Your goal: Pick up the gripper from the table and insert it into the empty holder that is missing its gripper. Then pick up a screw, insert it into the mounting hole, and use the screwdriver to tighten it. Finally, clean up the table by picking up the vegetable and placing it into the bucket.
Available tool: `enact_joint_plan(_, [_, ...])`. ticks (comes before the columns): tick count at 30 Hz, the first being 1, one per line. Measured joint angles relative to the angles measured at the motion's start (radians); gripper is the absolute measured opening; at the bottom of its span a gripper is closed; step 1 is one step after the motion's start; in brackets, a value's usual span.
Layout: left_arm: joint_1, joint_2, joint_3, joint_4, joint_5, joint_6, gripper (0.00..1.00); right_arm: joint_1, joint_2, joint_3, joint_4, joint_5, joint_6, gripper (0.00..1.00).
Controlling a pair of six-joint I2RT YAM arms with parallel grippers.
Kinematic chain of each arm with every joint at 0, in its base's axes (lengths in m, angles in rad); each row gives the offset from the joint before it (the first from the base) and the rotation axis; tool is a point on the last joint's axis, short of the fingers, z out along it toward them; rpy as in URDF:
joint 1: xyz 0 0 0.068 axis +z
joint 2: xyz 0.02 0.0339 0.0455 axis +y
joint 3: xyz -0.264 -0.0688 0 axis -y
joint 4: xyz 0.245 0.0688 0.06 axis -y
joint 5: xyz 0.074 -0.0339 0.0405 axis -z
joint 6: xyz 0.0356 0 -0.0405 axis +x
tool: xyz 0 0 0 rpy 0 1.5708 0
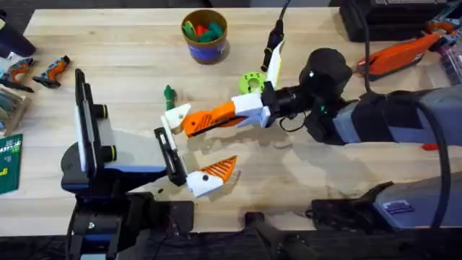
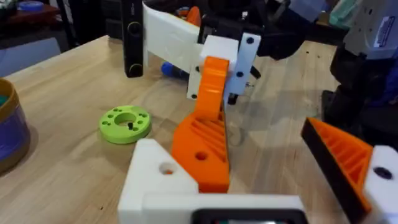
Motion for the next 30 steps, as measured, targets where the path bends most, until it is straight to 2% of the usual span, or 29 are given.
enact_joint_plan(15, [0.002, 0.0, 0.0, 0.001, -0.009, 0.001, 0.985, 0.007, 0.0, 0.013, -0.009, 0.028, 0.0, 0.009])
enact_joint_plan(30, [0.007, 0.0, 0.0, 0.004, -0.029, 0.007, 0.985, 0.044, 0.098, 0.131, -0.028, 0.041, 0.0, 0.009])
